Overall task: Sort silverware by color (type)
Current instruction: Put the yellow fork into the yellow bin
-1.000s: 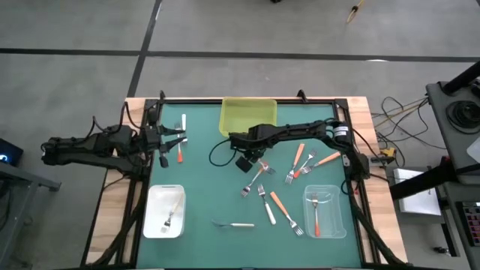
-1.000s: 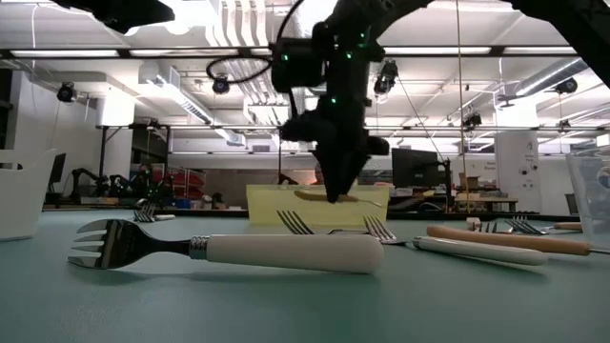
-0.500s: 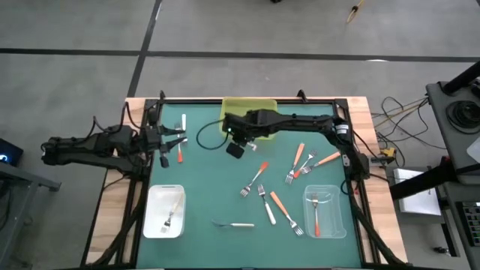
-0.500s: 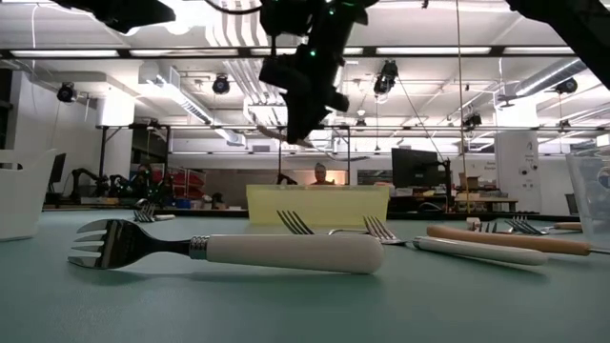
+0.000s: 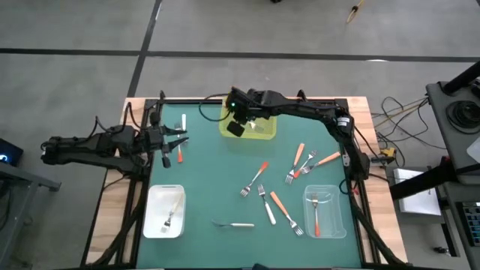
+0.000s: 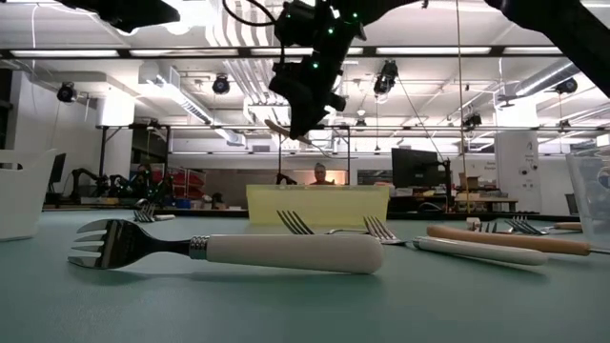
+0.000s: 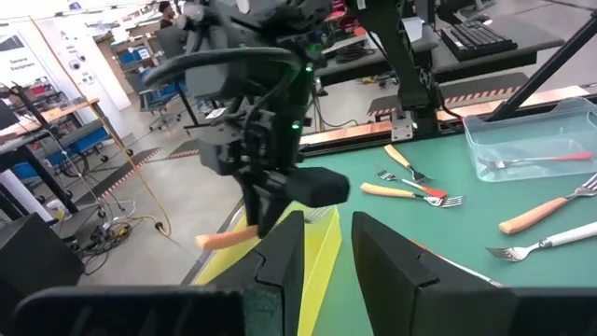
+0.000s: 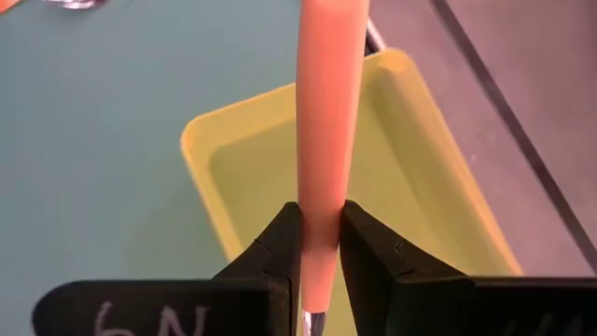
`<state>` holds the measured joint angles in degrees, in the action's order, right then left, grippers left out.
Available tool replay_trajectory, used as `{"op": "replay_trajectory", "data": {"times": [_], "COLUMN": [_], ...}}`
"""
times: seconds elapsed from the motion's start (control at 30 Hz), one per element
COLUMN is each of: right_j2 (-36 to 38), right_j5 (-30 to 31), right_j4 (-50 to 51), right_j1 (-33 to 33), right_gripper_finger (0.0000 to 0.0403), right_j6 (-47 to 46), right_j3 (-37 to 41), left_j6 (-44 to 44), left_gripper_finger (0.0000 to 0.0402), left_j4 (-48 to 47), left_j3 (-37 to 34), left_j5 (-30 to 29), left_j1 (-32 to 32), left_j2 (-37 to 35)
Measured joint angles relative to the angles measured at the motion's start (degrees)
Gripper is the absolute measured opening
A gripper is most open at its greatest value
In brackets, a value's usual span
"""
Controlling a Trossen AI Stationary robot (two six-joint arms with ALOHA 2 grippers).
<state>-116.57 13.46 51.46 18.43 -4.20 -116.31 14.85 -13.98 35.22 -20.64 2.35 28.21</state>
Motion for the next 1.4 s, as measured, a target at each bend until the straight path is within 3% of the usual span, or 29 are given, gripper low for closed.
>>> {"op": "replay_trajectory", "data": {"times": [0.47,0.9,1.4], "right_j2": [-4.8,-8.9,-13.0], "right_j5": [-0.6,-7.2,-7.9], "right_j4": [-0.8,-0.6,-0.4], "right_j1": [5.8,8.2,8.4], "right_gripper_finger": [0.0044,0.0044,0.0044], "right_j6": [8.4,29.4,32.3], "right_j3": [-2.1,-2.3,-2.1], "left_j6": [0.0,0.3,0.7], "left_gripper_finger": [0.0075,0.0075,0.0075], "left_j4": [0.0,-0.1,-0.2], "left_j3": [0.0,0.0,0.0], "left_j5": [0.0,0.0,0.0], "left_j1": [0.0,0.0,0.0], "left_j2": [0.0,-0.1,-0.1]}}
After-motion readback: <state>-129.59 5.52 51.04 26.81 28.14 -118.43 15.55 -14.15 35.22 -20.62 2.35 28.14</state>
